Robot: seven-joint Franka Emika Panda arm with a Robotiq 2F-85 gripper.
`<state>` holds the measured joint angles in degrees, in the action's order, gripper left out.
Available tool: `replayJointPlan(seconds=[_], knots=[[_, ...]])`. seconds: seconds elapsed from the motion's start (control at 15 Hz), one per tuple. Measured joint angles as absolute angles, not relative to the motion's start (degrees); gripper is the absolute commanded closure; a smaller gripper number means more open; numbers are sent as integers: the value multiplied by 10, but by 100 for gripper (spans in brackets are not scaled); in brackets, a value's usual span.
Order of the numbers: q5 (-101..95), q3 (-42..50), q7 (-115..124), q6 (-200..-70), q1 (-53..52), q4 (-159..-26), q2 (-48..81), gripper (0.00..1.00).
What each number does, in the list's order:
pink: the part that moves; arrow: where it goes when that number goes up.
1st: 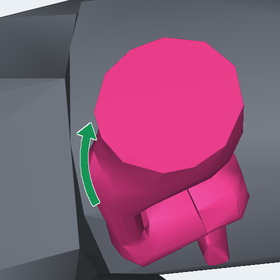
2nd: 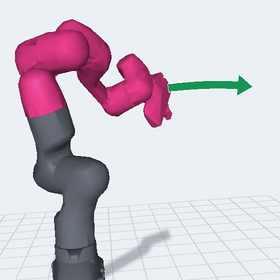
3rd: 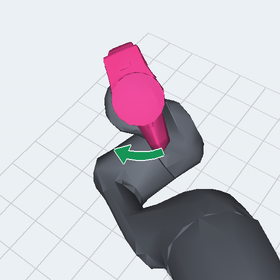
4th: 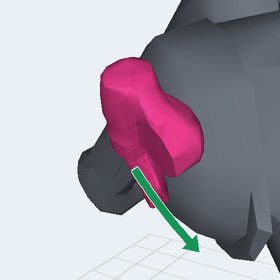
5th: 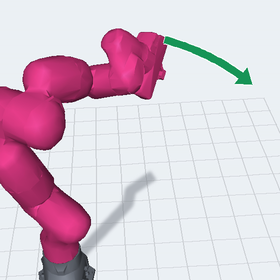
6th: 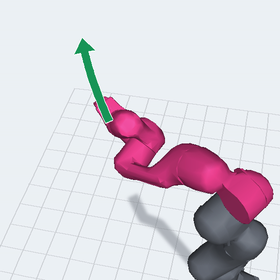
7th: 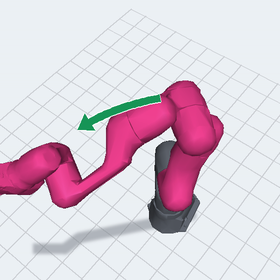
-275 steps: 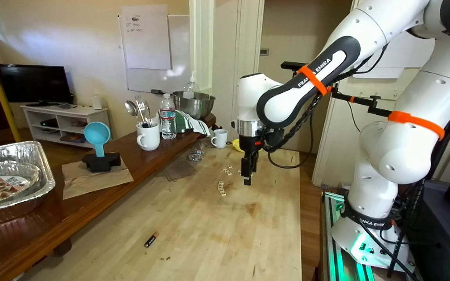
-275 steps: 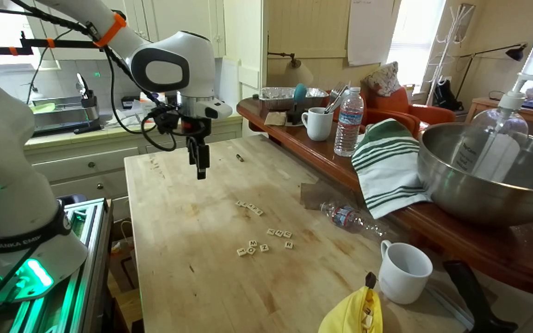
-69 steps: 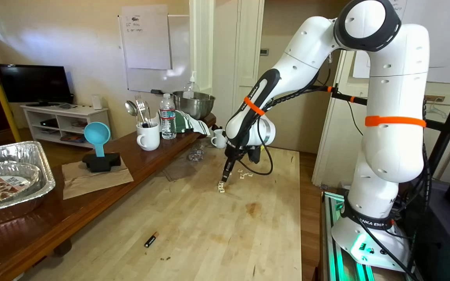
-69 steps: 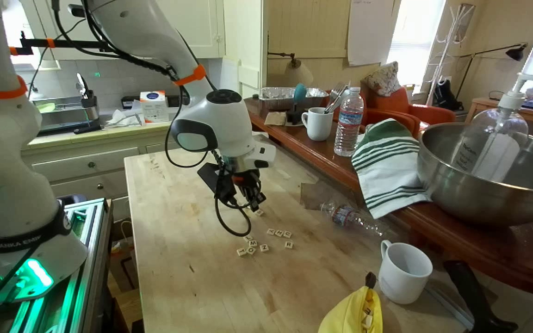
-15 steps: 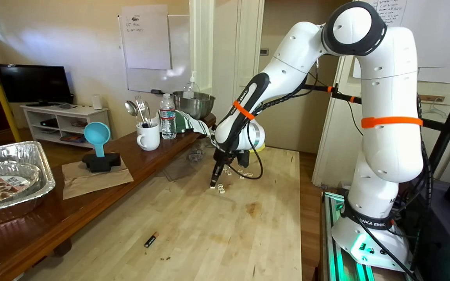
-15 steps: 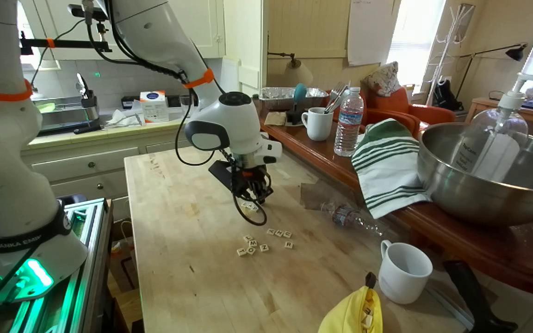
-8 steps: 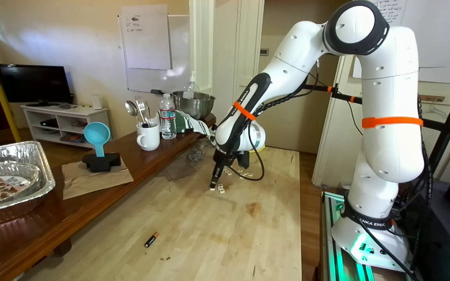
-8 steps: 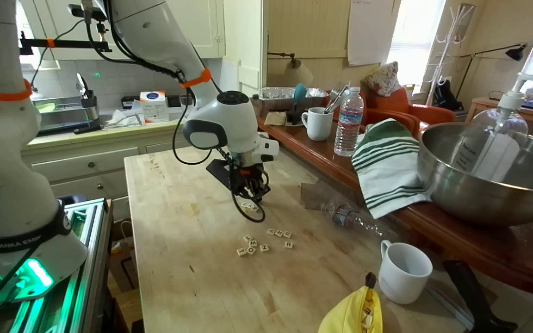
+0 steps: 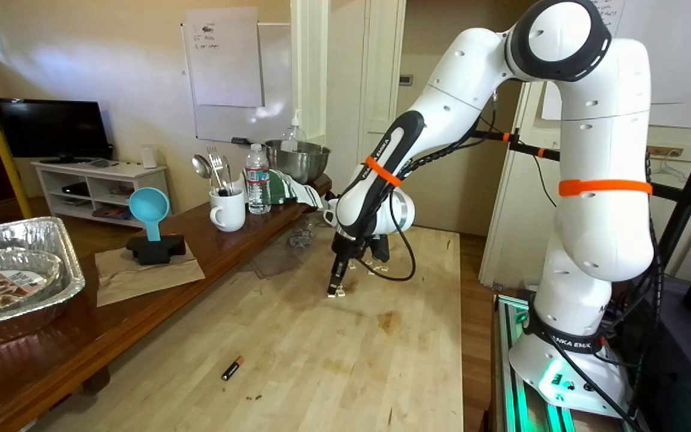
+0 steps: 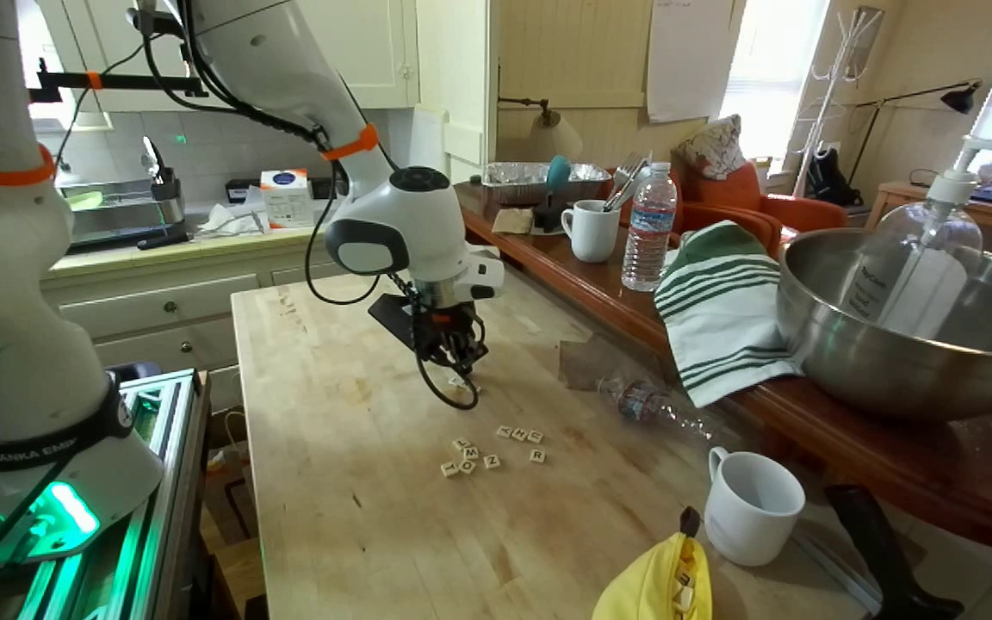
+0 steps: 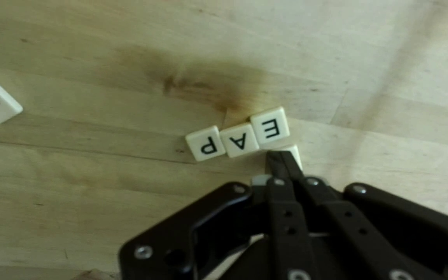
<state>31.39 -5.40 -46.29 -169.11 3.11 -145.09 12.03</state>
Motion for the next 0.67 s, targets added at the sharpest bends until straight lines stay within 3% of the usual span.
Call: replayJointPlan(seconds=[0.67], knots=[[311,-54,-463,-1686,21,-1476,102,100]])
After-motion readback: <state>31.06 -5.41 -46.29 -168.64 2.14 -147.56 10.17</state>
